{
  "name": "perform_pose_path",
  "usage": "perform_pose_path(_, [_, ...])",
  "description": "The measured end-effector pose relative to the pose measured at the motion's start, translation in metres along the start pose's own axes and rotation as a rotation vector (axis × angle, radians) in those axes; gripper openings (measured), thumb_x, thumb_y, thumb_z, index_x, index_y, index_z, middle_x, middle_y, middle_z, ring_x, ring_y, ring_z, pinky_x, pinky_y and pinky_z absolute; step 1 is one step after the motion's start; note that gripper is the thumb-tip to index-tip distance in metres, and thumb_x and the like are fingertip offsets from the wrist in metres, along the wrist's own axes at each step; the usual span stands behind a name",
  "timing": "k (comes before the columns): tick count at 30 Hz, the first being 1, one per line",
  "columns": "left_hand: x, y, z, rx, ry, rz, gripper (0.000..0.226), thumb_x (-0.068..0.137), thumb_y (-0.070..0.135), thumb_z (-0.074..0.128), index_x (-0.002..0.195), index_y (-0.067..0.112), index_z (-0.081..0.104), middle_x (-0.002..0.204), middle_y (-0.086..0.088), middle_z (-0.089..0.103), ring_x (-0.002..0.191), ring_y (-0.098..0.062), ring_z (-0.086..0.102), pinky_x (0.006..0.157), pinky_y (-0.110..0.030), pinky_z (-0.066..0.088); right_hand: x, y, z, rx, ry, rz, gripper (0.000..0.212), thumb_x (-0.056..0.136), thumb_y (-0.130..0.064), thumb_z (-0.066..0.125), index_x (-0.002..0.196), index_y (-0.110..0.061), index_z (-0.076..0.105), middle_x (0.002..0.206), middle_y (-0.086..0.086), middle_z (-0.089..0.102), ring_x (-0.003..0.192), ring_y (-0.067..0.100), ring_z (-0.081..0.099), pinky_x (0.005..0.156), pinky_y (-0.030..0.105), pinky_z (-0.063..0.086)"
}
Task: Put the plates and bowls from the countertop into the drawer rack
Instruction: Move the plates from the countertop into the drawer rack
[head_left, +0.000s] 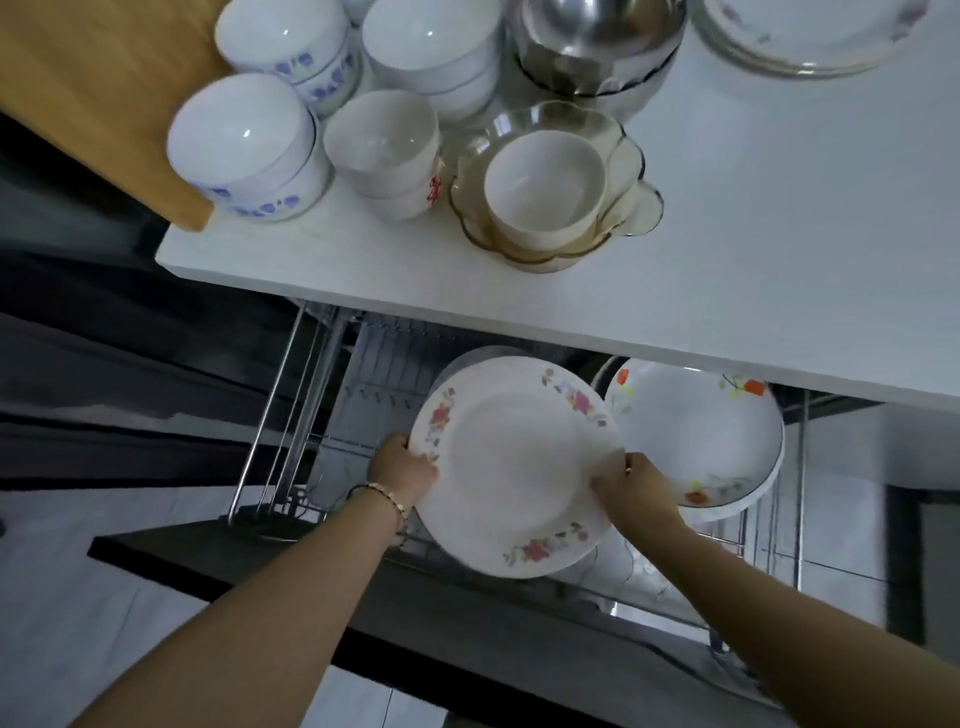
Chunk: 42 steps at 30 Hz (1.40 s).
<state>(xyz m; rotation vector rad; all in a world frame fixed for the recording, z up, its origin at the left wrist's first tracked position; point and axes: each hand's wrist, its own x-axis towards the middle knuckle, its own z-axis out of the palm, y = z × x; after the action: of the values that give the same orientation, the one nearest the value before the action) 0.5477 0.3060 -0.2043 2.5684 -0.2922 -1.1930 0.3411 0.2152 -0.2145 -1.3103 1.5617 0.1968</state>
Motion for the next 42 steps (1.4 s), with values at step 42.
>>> perform_pose_path(42, [0.13, 0.021, 0.009, 0.644, -0.327, 0.405, 0.042, 0.092, 0.015, 0.041, 0.133, 0.008, 0.041, 0.135, -0.018, 0.044, 0.119, -0.033, 0.052, 0.1, -0.038, 0.046, 0.082, -0.023, 0.099, -0.123, -0.051, 0.348, 0.024, 0.094, -0.015, 0.044, 0.07, -0.01, 0.048, 0.101, 0.017, 0.056, 0.117, 0.034, 0.056, 0.074, 0.024, 0.034])
